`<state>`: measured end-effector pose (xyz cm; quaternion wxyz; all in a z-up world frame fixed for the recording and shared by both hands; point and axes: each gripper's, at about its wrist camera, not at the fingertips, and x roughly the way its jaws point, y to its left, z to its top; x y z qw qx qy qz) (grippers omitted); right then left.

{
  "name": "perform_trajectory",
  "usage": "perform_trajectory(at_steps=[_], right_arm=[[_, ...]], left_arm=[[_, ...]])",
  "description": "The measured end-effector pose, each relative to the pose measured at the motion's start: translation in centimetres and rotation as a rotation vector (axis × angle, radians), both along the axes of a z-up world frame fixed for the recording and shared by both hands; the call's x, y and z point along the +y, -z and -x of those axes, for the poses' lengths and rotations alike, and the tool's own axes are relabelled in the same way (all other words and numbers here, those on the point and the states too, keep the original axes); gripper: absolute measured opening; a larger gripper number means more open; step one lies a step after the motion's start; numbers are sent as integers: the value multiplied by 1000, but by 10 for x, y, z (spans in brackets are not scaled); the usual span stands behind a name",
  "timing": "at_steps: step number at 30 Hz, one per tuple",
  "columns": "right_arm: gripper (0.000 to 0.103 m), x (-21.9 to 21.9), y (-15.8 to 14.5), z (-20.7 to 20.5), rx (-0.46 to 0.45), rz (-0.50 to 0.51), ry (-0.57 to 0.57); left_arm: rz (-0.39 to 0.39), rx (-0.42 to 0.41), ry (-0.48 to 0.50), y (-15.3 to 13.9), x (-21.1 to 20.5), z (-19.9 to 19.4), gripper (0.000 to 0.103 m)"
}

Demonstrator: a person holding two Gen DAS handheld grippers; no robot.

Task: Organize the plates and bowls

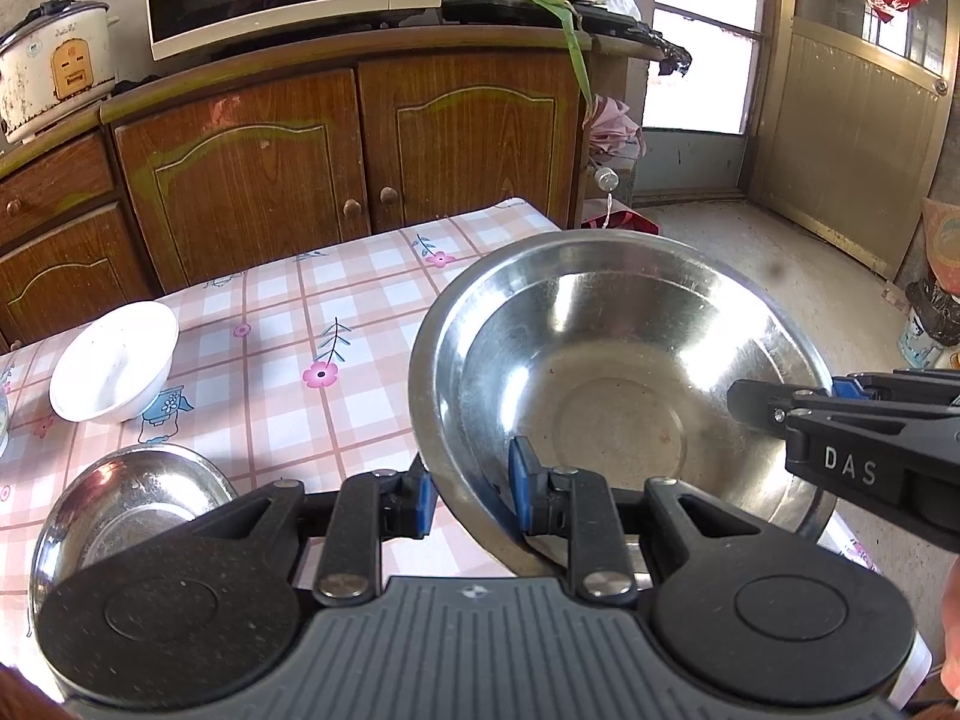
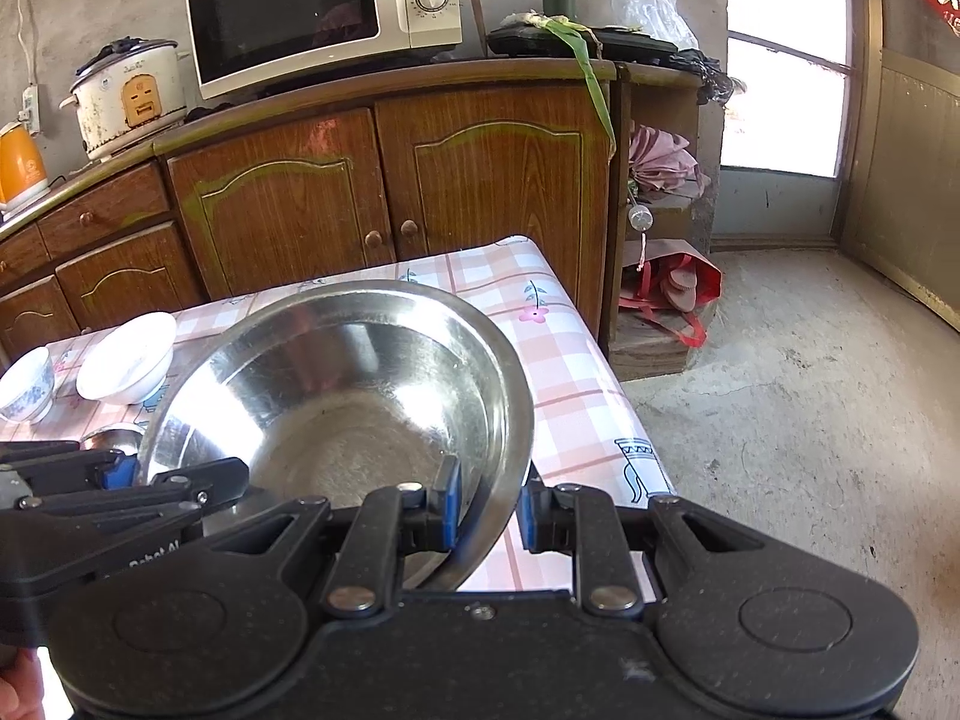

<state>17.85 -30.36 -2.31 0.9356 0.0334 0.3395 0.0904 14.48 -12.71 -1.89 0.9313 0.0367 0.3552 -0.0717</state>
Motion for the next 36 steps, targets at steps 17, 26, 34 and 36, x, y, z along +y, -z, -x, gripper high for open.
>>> perform_trajectory(at_steps=[17,26,34,36], right_arm=[[25,2,14,36,29,8,20],[25,5,17,53,42,4,27],[25,8,19,70,43,1,31],[25,9,19,73,41,0,32]], left_arm=[[-10,24,14,14,1,29,25],[-15,34,18,19,4,46,25],[-13,34,15,21,6,58,25],[-11,32,15,21,7,62,25]])
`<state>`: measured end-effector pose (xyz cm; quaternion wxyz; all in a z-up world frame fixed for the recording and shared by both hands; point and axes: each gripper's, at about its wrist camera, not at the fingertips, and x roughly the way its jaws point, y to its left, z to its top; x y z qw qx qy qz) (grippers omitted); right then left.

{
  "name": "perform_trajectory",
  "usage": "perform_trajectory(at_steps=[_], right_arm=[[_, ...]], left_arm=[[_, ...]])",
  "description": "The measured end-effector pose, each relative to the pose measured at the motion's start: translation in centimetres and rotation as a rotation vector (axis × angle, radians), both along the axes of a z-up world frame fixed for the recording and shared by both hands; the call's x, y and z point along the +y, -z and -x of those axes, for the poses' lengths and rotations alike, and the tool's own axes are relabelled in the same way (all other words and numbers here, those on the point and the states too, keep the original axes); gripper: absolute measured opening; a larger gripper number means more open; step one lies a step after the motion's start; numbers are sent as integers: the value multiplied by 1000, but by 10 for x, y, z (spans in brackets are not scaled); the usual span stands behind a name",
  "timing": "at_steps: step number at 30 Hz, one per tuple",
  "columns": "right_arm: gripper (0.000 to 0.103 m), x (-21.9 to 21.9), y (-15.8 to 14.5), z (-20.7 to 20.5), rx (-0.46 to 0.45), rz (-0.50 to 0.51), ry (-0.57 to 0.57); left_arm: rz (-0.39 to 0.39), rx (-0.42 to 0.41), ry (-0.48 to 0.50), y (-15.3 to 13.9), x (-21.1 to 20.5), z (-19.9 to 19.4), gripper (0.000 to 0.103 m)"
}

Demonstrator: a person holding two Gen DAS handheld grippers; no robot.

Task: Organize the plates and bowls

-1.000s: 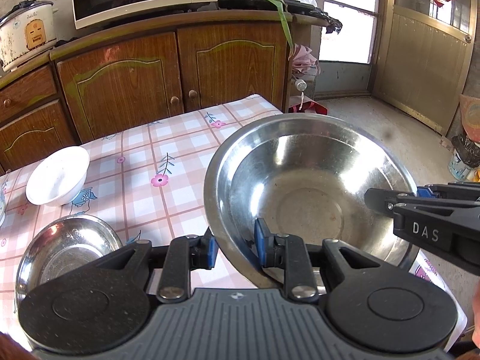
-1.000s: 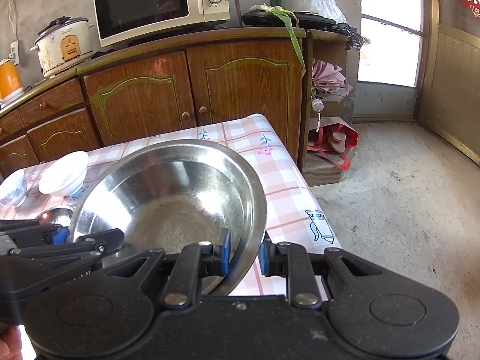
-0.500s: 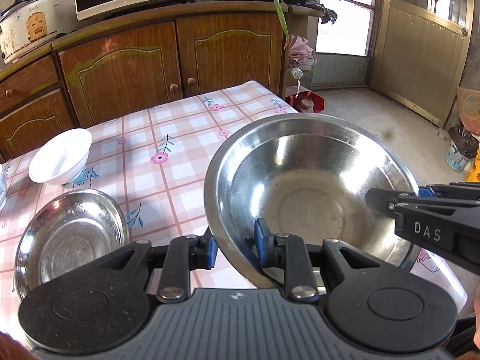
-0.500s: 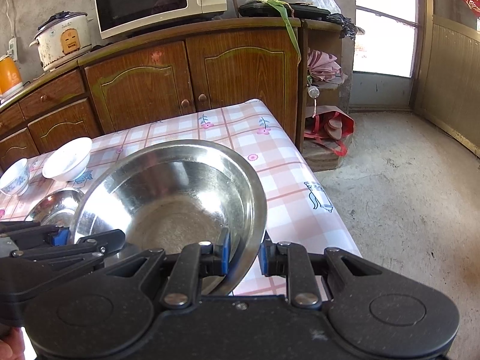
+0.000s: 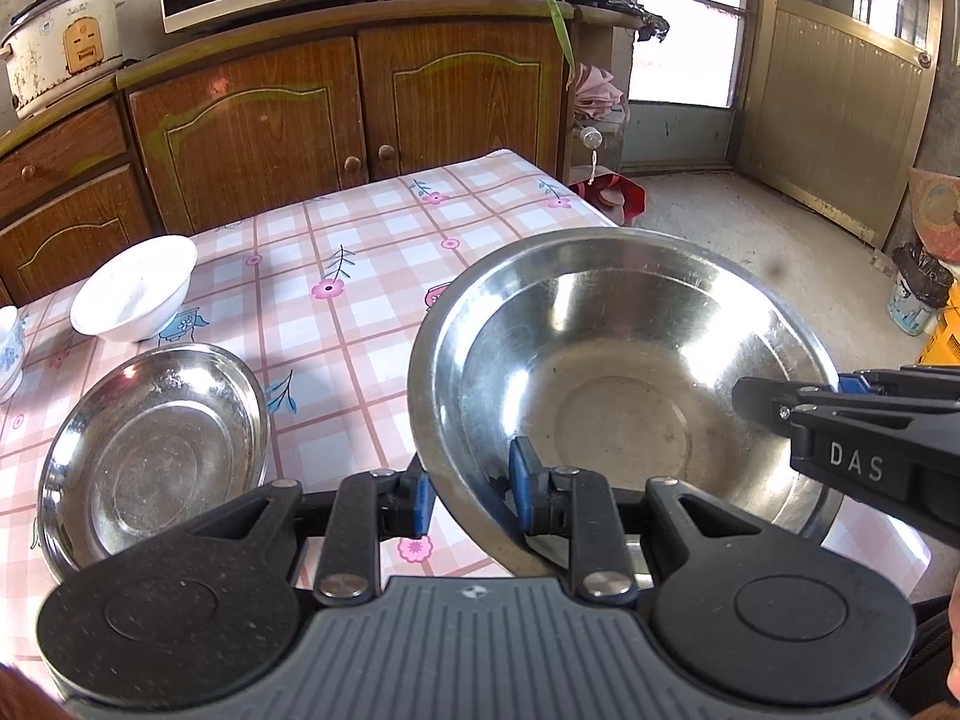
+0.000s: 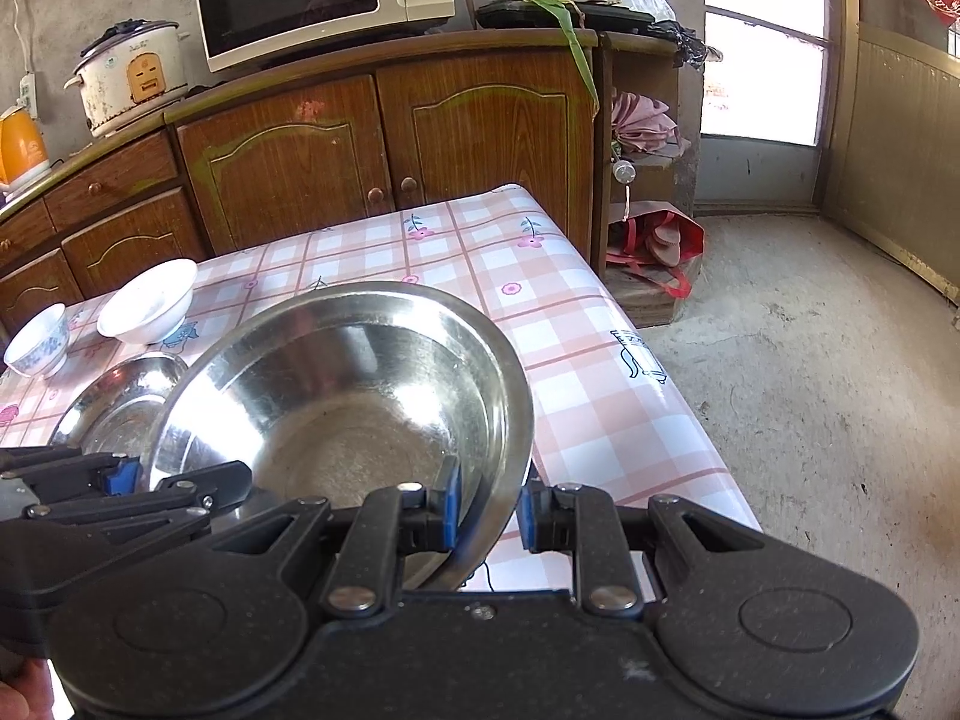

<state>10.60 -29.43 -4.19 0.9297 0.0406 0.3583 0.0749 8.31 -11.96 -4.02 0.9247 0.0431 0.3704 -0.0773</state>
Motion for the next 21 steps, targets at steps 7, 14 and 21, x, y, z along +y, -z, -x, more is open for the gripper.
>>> perform_trajectory(at_steps=[7,14,21], right_arm=[[25,1,1,10,-1,3,8],[25,2,1,20,0,9,8],[25,6,2,31,4,17,1]], left_arm=[[1,-6,4,1,1,10,25],[11,-6,6,2,3,20,26],[19,-2,-3,4,8,30,26]])
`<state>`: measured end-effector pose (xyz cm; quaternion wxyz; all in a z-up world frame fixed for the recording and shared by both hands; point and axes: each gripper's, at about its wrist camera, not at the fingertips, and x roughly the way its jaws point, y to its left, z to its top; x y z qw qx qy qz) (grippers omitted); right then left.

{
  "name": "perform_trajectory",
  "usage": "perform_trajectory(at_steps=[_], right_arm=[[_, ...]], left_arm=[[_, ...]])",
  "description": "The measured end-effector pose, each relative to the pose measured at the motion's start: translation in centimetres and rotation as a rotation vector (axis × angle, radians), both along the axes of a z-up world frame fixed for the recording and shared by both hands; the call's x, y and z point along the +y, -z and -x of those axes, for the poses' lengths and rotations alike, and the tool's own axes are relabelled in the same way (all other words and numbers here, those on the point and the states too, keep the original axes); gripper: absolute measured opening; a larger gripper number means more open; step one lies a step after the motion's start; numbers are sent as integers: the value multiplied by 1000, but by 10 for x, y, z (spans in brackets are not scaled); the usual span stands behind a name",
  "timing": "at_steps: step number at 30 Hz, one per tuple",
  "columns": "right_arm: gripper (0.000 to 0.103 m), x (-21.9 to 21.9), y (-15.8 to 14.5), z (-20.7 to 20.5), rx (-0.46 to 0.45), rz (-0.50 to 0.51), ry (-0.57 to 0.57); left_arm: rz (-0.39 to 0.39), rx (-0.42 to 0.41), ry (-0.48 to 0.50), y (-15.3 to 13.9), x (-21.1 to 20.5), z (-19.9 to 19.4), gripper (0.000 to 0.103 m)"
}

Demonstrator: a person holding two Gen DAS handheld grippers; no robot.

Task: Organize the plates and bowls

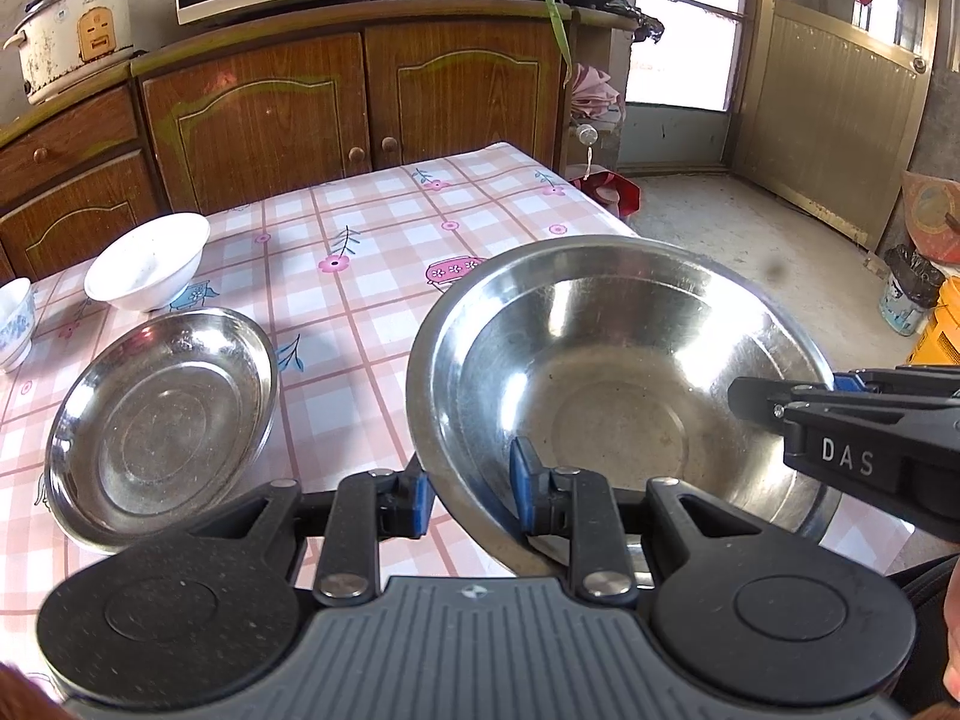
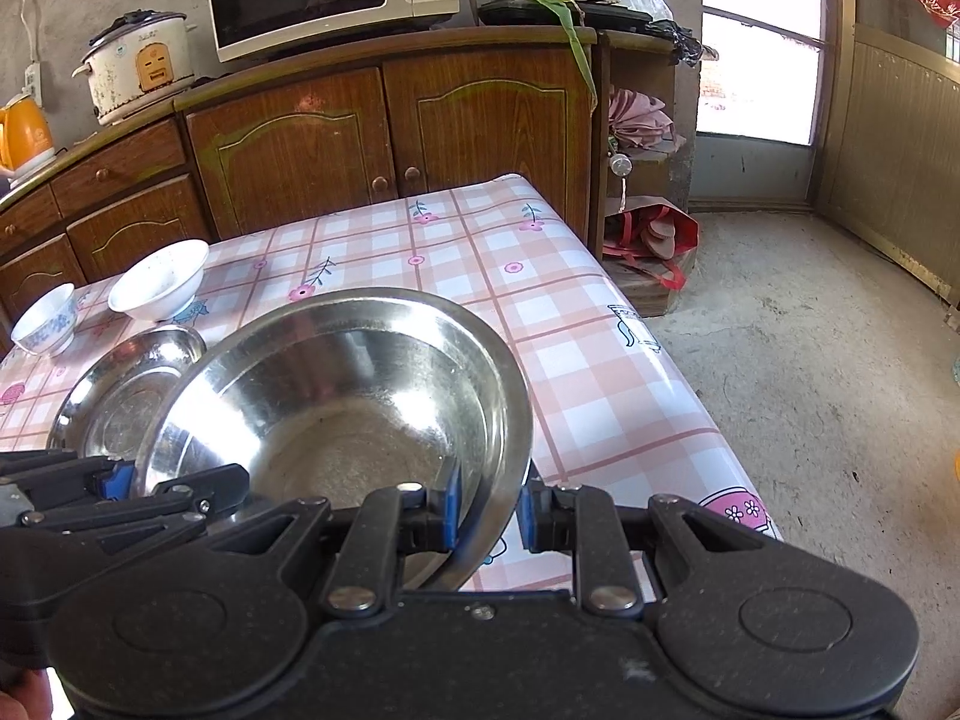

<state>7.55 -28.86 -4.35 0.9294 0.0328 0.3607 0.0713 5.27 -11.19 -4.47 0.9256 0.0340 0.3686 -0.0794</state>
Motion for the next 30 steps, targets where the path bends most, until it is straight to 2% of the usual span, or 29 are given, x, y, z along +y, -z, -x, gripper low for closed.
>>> perform_trajectory(at_steps=[14,30], right_arm=[[25,16,3,18,11,15,-32],[26,49,11,31,32,34,-105]], left_arm=[[19,0,-23,4,14,21,26],[3,1,-63,8,42,43,28]])
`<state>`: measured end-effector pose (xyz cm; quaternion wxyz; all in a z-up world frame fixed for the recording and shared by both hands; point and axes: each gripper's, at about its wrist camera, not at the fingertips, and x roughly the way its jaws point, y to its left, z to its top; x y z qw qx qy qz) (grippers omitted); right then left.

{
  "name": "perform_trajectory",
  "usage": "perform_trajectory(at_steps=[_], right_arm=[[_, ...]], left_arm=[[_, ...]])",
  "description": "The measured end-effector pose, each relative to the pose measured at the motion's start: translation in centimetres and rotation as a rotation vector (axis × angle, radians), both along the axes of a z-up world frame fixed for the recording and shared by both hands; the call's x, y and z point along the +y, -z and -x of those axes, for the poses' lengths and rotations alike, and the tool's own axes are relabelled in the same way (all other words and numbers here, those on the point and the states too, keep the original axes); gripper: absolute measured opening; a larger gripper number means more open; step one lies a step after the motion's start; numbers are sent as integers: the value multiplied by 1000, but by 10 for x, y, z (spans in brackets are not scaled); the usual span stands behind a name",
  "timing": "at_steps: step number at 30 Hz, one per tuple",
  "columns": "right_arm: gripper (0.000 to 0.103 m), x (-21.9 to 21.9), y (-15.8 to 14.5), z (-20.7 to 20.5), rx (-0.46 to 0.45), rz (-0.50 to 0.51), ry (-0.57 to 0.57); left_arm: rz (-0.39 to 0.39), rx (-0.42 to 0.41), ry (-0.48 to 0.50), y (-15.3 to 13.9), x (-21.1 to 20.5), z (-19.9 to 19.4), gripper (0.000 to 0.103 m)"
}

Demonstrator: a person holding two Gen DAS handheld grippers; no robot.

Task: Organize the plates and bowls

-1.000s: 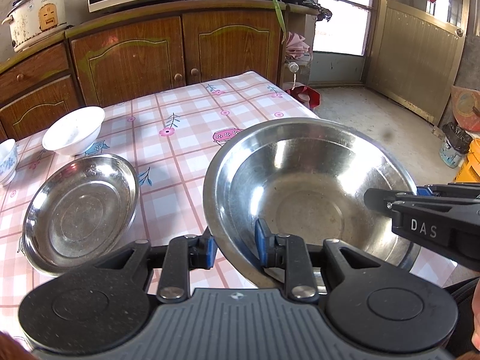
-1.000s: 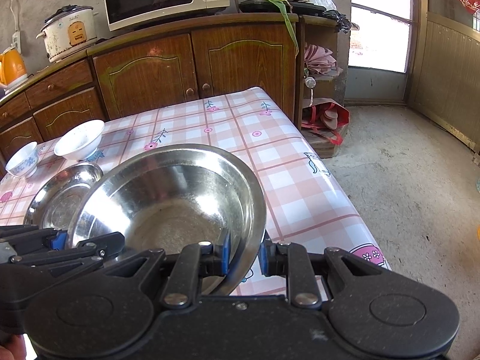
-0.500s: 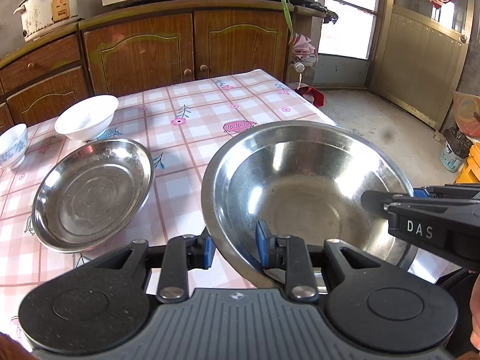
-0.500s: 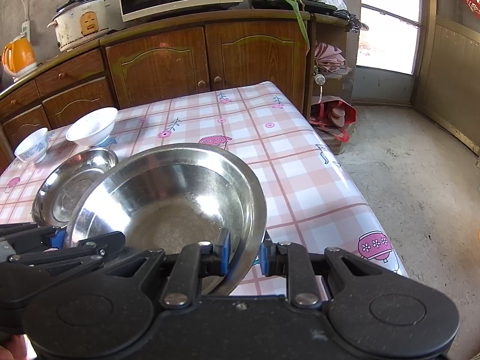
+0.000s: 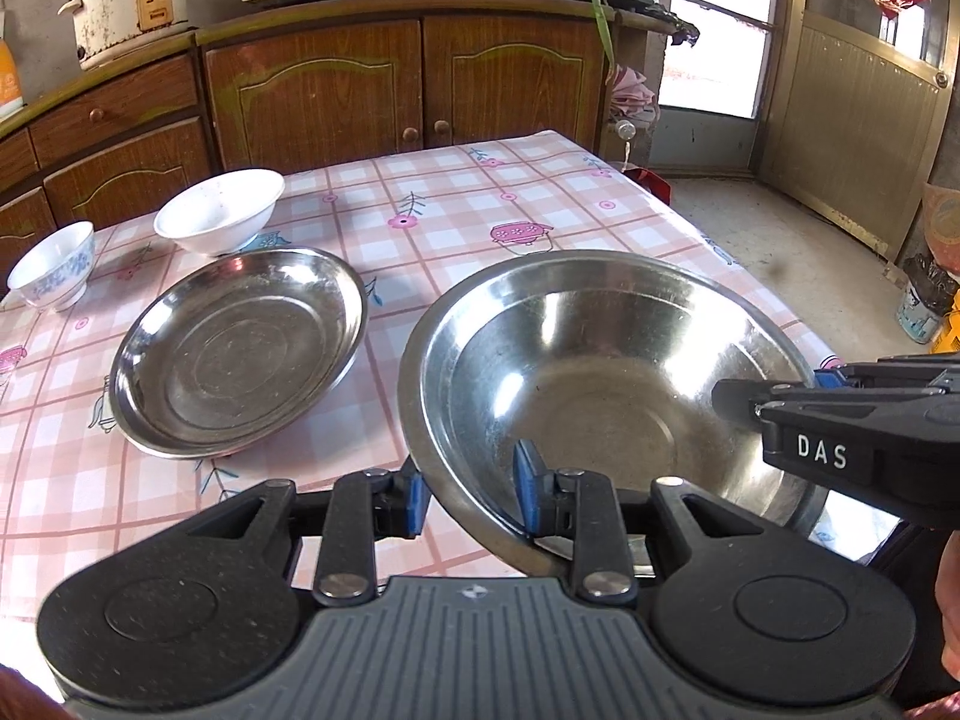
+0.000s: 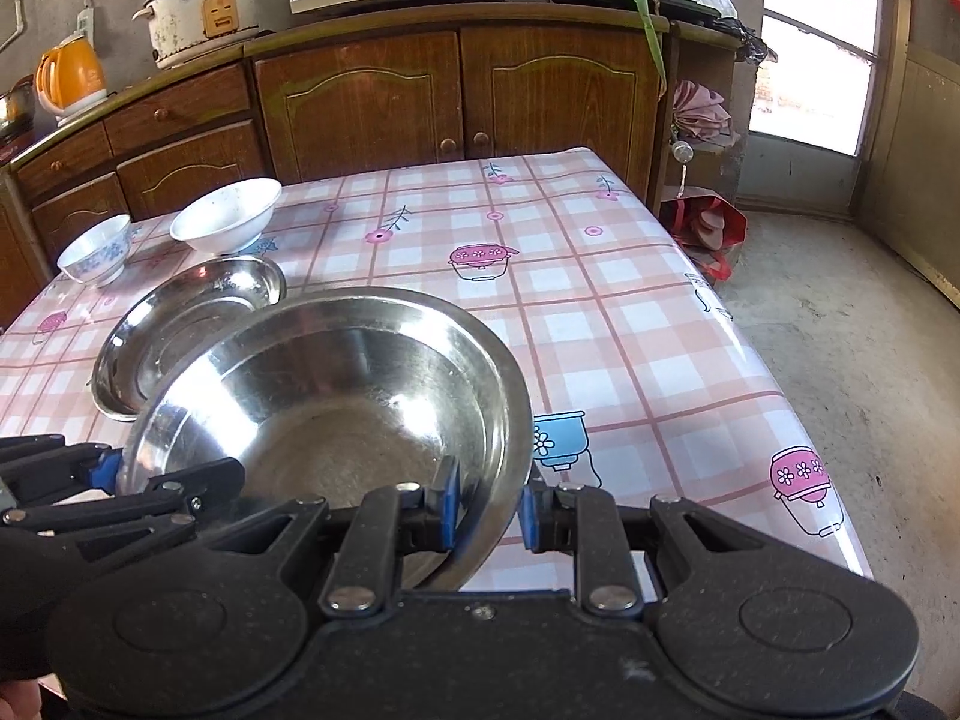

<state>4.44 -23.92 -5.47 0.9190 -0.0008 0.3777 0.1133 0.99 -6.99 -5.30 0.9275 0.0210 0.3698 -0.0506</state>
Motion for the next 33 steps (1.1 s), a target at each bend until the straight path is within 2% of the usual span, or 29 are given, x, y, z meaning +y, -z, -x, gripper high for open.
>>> perform_trajectory(at_steps=[23,33], right_arm=[[28,63,13,20,46,0,-157],[30,95,31,29,91,12,-226]], left_arm=[[-27,6,-95,6,54,40,30],[-24,52,-158,18,78,53,30]])
